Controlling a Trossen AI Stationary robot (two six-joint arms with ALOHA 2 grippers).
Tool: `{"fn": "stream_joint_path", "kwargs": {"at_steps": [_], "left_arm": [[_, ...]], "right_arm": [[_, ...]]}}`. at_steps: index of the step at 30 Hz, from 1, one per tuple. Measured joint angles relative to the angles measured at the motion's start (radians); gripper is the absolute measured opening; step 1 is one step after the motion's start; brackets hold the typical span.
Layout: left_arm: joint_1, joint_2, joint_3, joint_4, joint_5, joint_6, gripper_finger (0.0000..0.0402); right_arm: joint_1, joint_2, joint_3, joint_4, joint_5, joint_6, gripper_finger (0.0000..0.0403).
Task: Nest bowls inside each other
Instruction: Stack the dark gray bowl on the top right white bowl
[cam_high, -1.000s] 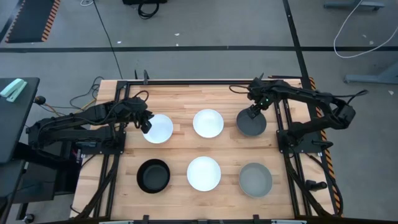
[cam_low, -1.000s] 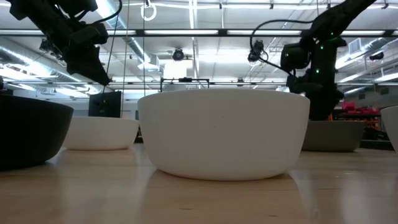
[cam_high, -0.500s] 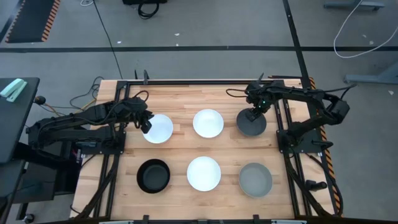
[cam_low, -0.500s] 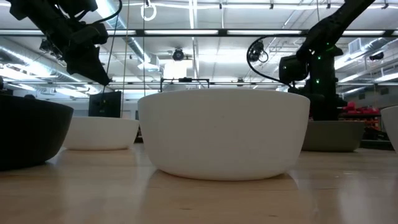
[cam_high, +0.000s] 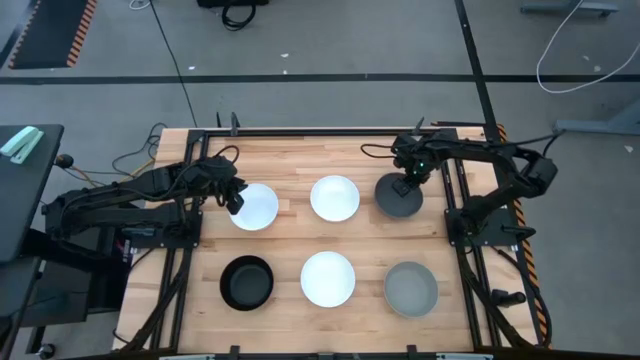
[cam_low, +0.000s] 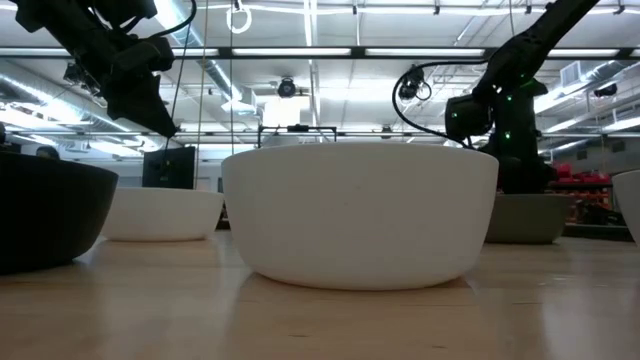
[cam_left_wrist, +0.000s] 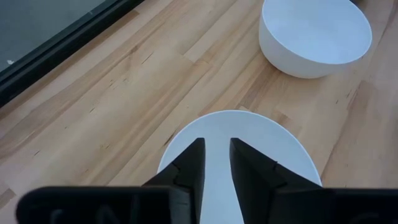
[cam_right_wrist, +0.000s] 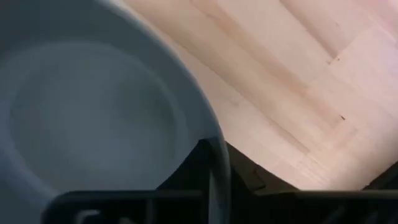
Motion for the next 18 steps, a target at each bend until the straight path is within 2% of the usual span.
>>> {"fn": "stream_joint_path", "kwargs": {"at_steps": [10, 18], "left_arm": [[0.000, 0.000, 0.000, 0.000, 0.000, 0.010, 0.0086], [0.000, 0.000, 0.000, 0.000, -0.024, 0.011, 0.0078]], "right_arm": [[0.000, -0.031, 0.014, 0.036, 0.012, -0.029, 0.0006], [0.068, -0.030, 0.116, 0.033, 0.030, -0.036, 0.0004]]}}
